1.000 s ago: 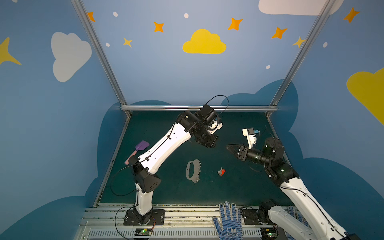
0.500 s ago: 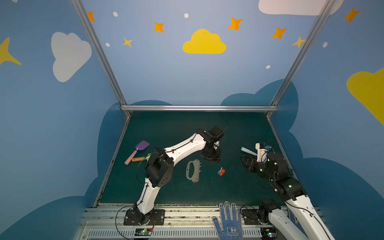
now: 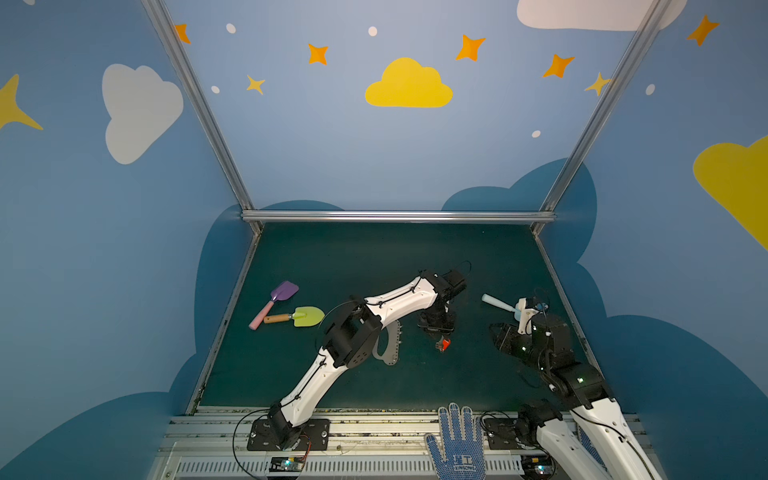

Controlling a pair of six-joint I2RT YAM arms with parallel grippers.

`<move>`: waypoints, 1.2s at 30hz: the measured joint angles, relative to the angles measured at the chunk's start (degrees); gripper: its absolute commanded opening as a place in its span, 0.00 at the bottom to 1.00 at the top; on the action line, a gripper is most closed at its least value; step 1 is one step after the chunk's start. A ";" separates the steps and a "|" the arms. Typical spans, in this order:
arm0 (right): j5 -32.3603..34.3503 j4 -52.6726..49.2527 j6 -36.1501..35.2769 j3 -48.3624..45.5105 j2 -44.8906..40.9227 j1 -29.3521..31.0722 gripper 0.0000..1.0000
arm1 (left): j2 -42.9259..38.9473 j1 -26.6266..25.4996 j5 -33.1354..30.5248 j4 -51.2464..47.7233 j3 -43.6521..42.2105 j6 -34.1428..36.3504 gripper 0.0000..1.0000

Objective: Put the keys on the keyring

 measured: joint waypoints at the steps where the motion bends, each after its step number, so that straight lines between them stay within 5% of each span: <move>1: 0.04 -0.13 0.00 0.00 -0.15 -0.04 0.41 | 0.48 -0.09 0.04 -0.11 -0.02 0.02 0.32; 7: 0.11 -0.57 0.00 -0.02 -0.33 -0.20 0.41 | 1.18 -0.90 1.14 -0.46 -0.02 -0.04 0.34; 20: 0.20 -0.57 0.07 -0.63 -1.77 -0.44 0.40 | 1.20 -1.66 1.92 -1.75 0.09 0.04 0.04; 26: -1.38 -0.50 0.81 -1.97 -2.45 -0.44 0.40 | 1.20 -1.16 -0.44 -4.33 3.43 1.84 0.04; 36: -17.29 8.44 -0.74 -2.47 0.50 -0.46 0.36 | -7.96 2.10 -5.68 -10.84 9.18 12.55 0.04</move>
